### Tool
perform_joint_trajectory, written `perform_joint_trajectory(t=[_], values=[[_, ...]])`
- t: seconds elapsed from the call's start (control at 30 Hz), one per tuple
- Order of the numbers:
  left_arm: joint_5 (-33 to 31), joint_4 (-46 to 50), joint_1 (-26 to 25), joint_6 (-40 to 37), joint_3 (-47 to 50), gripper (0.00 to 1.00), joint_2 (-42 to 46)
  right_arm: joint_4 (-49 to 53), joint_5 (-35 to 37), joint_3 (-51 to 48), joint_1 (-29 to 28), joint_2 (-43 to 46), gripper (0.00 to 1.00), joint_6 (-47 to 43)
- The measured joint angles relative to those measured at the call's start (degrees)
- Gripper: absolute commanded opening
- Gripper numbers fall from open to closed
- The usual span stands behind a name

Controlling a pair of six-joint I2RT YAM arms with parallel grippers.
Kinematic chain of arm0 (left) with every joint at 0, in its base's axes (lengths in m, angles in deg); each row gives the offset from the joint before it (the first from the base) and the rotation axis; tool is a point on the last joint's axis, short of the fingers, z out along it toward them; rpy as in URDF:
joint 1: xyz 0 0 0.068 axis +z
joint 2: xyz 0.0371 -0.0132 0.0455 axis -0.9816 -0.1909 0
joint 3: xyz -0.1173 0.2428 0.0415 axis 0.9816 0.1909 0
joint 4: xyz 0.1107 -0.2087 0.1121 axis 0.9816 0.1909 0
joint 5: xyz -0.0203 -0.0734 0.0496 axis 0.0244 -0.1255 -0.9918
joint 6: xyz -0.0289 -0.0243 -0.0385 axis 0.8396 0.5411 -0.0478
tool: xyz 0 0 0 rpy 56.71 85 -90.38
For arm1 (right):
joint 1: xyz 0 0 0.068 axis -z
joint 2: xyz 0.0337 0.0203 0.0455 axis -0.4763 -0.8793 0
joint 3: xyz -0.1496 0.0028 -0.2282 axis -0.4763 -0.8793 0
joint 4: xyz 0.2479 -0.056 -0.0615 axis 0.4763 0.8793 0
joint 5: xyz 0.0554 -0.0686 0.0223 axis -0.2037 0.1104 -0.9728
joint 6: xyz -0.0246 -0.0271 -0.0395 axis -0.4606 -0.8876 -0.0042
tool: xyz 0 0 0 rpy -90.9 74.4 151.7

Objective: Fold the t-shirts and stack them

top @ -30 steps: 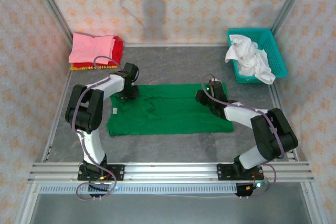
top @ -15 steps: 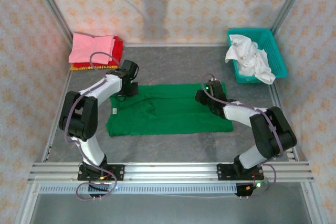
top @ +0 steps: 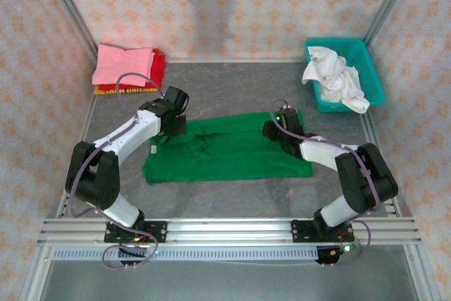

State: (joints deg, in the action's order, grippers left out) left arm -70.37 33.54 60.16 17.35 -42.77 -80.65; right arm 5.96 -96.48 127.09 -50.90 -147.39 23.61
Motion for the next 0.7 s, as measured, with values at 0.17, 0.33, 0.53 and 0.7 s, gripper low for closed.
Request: perform_joint_trajectory(t=[0.17,0.33,0.53,0.7], values=[[-0.5,1.0,-2.3,1.7,3.6,0.09,2.2,0.3,0.0,0.2,0.0,-0.1,0.52,0.0],[-0.8,1.9,-4.7,3.1,5.5,0.28,2.6,0.7,0.0,0.7,0.0,-0.4,0.52,0.0],[-1.3,1.9,-5.2,4.0,6.1,0.28,2.6,0.8,0.0,0.8,0.0,-0.4,0.52,0.0],[-4.0,2.0,-5.1,3.9,5.4,0.34,2.7,0.8,0.0,0.8,0.0,-0.4,0.52,0.0]])
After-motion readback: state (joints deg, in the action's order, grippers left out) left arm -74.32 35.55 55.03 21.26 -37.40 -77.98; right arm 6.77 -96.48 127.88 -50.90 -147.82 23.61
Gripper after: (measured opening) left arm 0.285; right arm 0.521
